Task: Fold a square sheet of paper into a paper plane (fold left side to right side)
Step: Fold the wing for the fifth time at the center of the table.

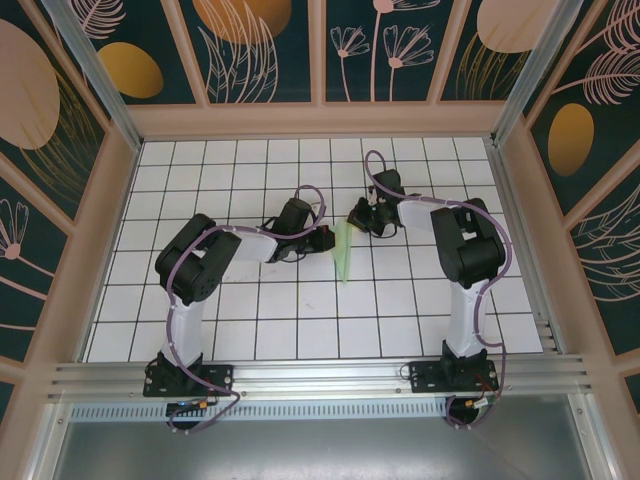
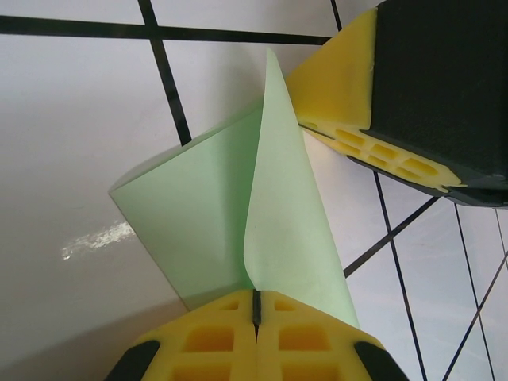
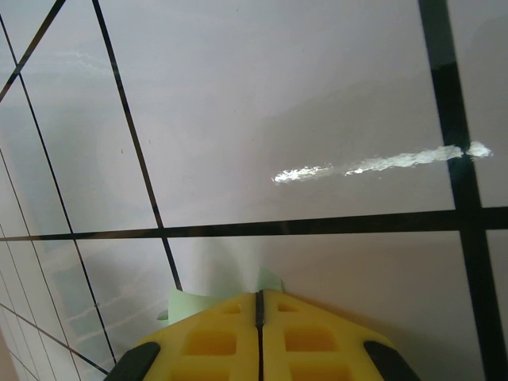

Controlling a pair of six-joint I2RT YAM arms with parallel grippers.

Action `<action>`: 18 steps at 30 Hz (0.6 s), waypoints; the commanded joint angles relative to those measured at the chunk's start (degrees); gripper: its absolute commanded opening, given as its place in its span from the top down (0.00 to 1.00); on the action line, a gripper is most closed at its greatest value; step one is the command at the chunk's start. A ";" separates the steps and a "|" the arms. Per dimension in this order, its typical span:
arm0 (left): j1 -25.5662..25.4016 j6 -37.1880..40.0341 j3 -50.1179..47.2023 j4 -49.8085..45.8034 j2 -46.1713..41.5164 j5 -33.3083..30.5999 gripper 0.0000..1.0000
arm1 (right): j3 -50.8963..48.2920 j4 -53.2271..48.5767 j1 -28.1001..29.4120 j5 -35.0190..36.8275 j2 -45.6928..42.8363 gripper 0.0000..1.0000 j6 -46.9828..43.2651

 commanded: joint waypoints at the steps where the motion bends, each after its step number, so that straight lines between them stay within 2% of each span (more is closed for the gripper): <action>1: 0.48 0.34 1.02 1.04 1.45 0.96 1.00 | -1.20 -3.47 1.00 2.41 1.36 0.91 -1.19; 11: 0.46 -0.15 1.46 1.66 3.06 1.63 1.00 | -1.03 -3.62 1.11 2.30 1.31 0.90 -1.43; 18: 0.41 -0.22 1.54 0.25 4.95 0.30 1.00 | -0.43 -2.26 0.77 1.60 -2.80 0.84 -3.43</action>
